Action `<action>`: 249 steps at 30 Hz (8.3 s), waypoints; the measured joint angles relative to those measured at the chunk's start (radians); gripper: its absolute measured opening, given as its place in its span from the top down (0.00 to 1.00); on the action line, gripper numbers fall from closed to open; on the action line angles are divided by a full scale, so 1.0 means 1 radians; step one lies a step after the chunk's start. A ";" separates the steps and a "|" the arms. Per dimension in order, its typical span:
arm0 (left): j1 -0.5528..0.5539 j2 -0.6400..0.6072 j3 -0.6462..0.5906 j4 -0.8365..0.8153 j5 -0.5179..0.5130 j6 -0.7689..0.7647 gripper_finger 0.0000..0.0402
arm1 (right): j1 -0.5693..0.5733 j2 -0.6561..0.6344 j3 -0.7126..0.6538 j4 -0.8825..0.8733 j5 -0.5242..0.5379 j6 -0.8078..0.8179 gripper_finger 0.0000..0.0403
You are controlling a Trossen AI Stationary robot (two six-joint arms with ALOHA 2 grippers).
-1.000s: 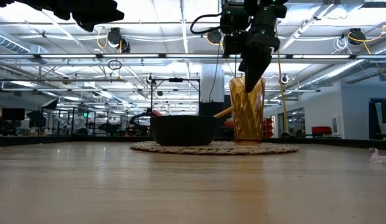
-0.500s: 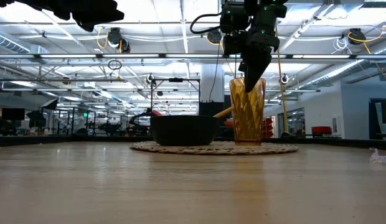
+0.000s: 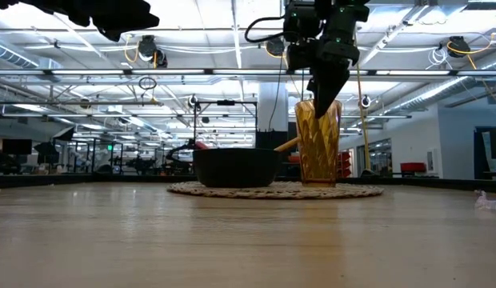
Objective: Pick & Place Utensil
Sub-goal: Put the pink straw into the brown cup on the brown mat
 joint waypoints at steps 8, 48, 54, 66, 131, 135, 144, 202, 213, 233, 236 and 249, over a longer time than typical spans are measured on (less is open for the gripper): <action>0.000 0.000 0.000 -0.002 0.000 0.000 0.54 | 0.000 -0.044 0.023 -0.035 0.000 0.008 0.69; 0.000 0.000 0.000 -0.014 -0.001 0.000 0.54 | 0.485 -0.442 -0.433 0.033 0.055 0.427 0.69; 0.000 0.000 0.000 -0.014 -0.004 0.000 0.54 | 0.584 -0.452 -0.616 0.143 0.054 0.501 0.69; 0.000 0.000 0.000 -0.013 -0.011 -0.013 0.54 | 0.741 -0.452 -0.773 0.495 0.124 0.409 0.71; 0.031 0.122 0.000 0.047 -0.009 -0.026 0.54 | 0.784 -0.233 -0.814 0.668 0.131 0.378 0.97; 0.031 0.122 0.000 0.046 -0.009 -0.020 0.54 | 0.778 -0.253 -0.816 0.721 0.164 0.378 0.97; 0.031 0.122 0.000 0.039 -0.008 -0.023 0.54 | 0.711 -0.385 -0.815 0.884 0.165 0.319 0.97; 0.031 0.122 0.000 0.039 -0.009 -0.026 0.54 | 0.121 -0.735 -0.812 1.812 0.154 0.078 0.97; 0.031 0.122 0.000 0.039 -0.009 -0.022 0.54 | 0.088 -0.611 -0.812 1.782 0.154 0.081 0.97; 0.027 0.122 0.000 0.040 -0.008 -0.023 0.54 | 0.004 -0.541 -1.000 1.996 0.126 0.210 0.97; 0.027 0.122 0.000 0.043 -0.009 -0.023 0.54 | -0.022 -0.542 -1.069 2.095 0.093 0.252 0.97; 0.027 0.122 0.000 0.097 -0.010 0.006 0.54 | -0.061 -0.542 -1.160 2.143 0.049 0.282 0.97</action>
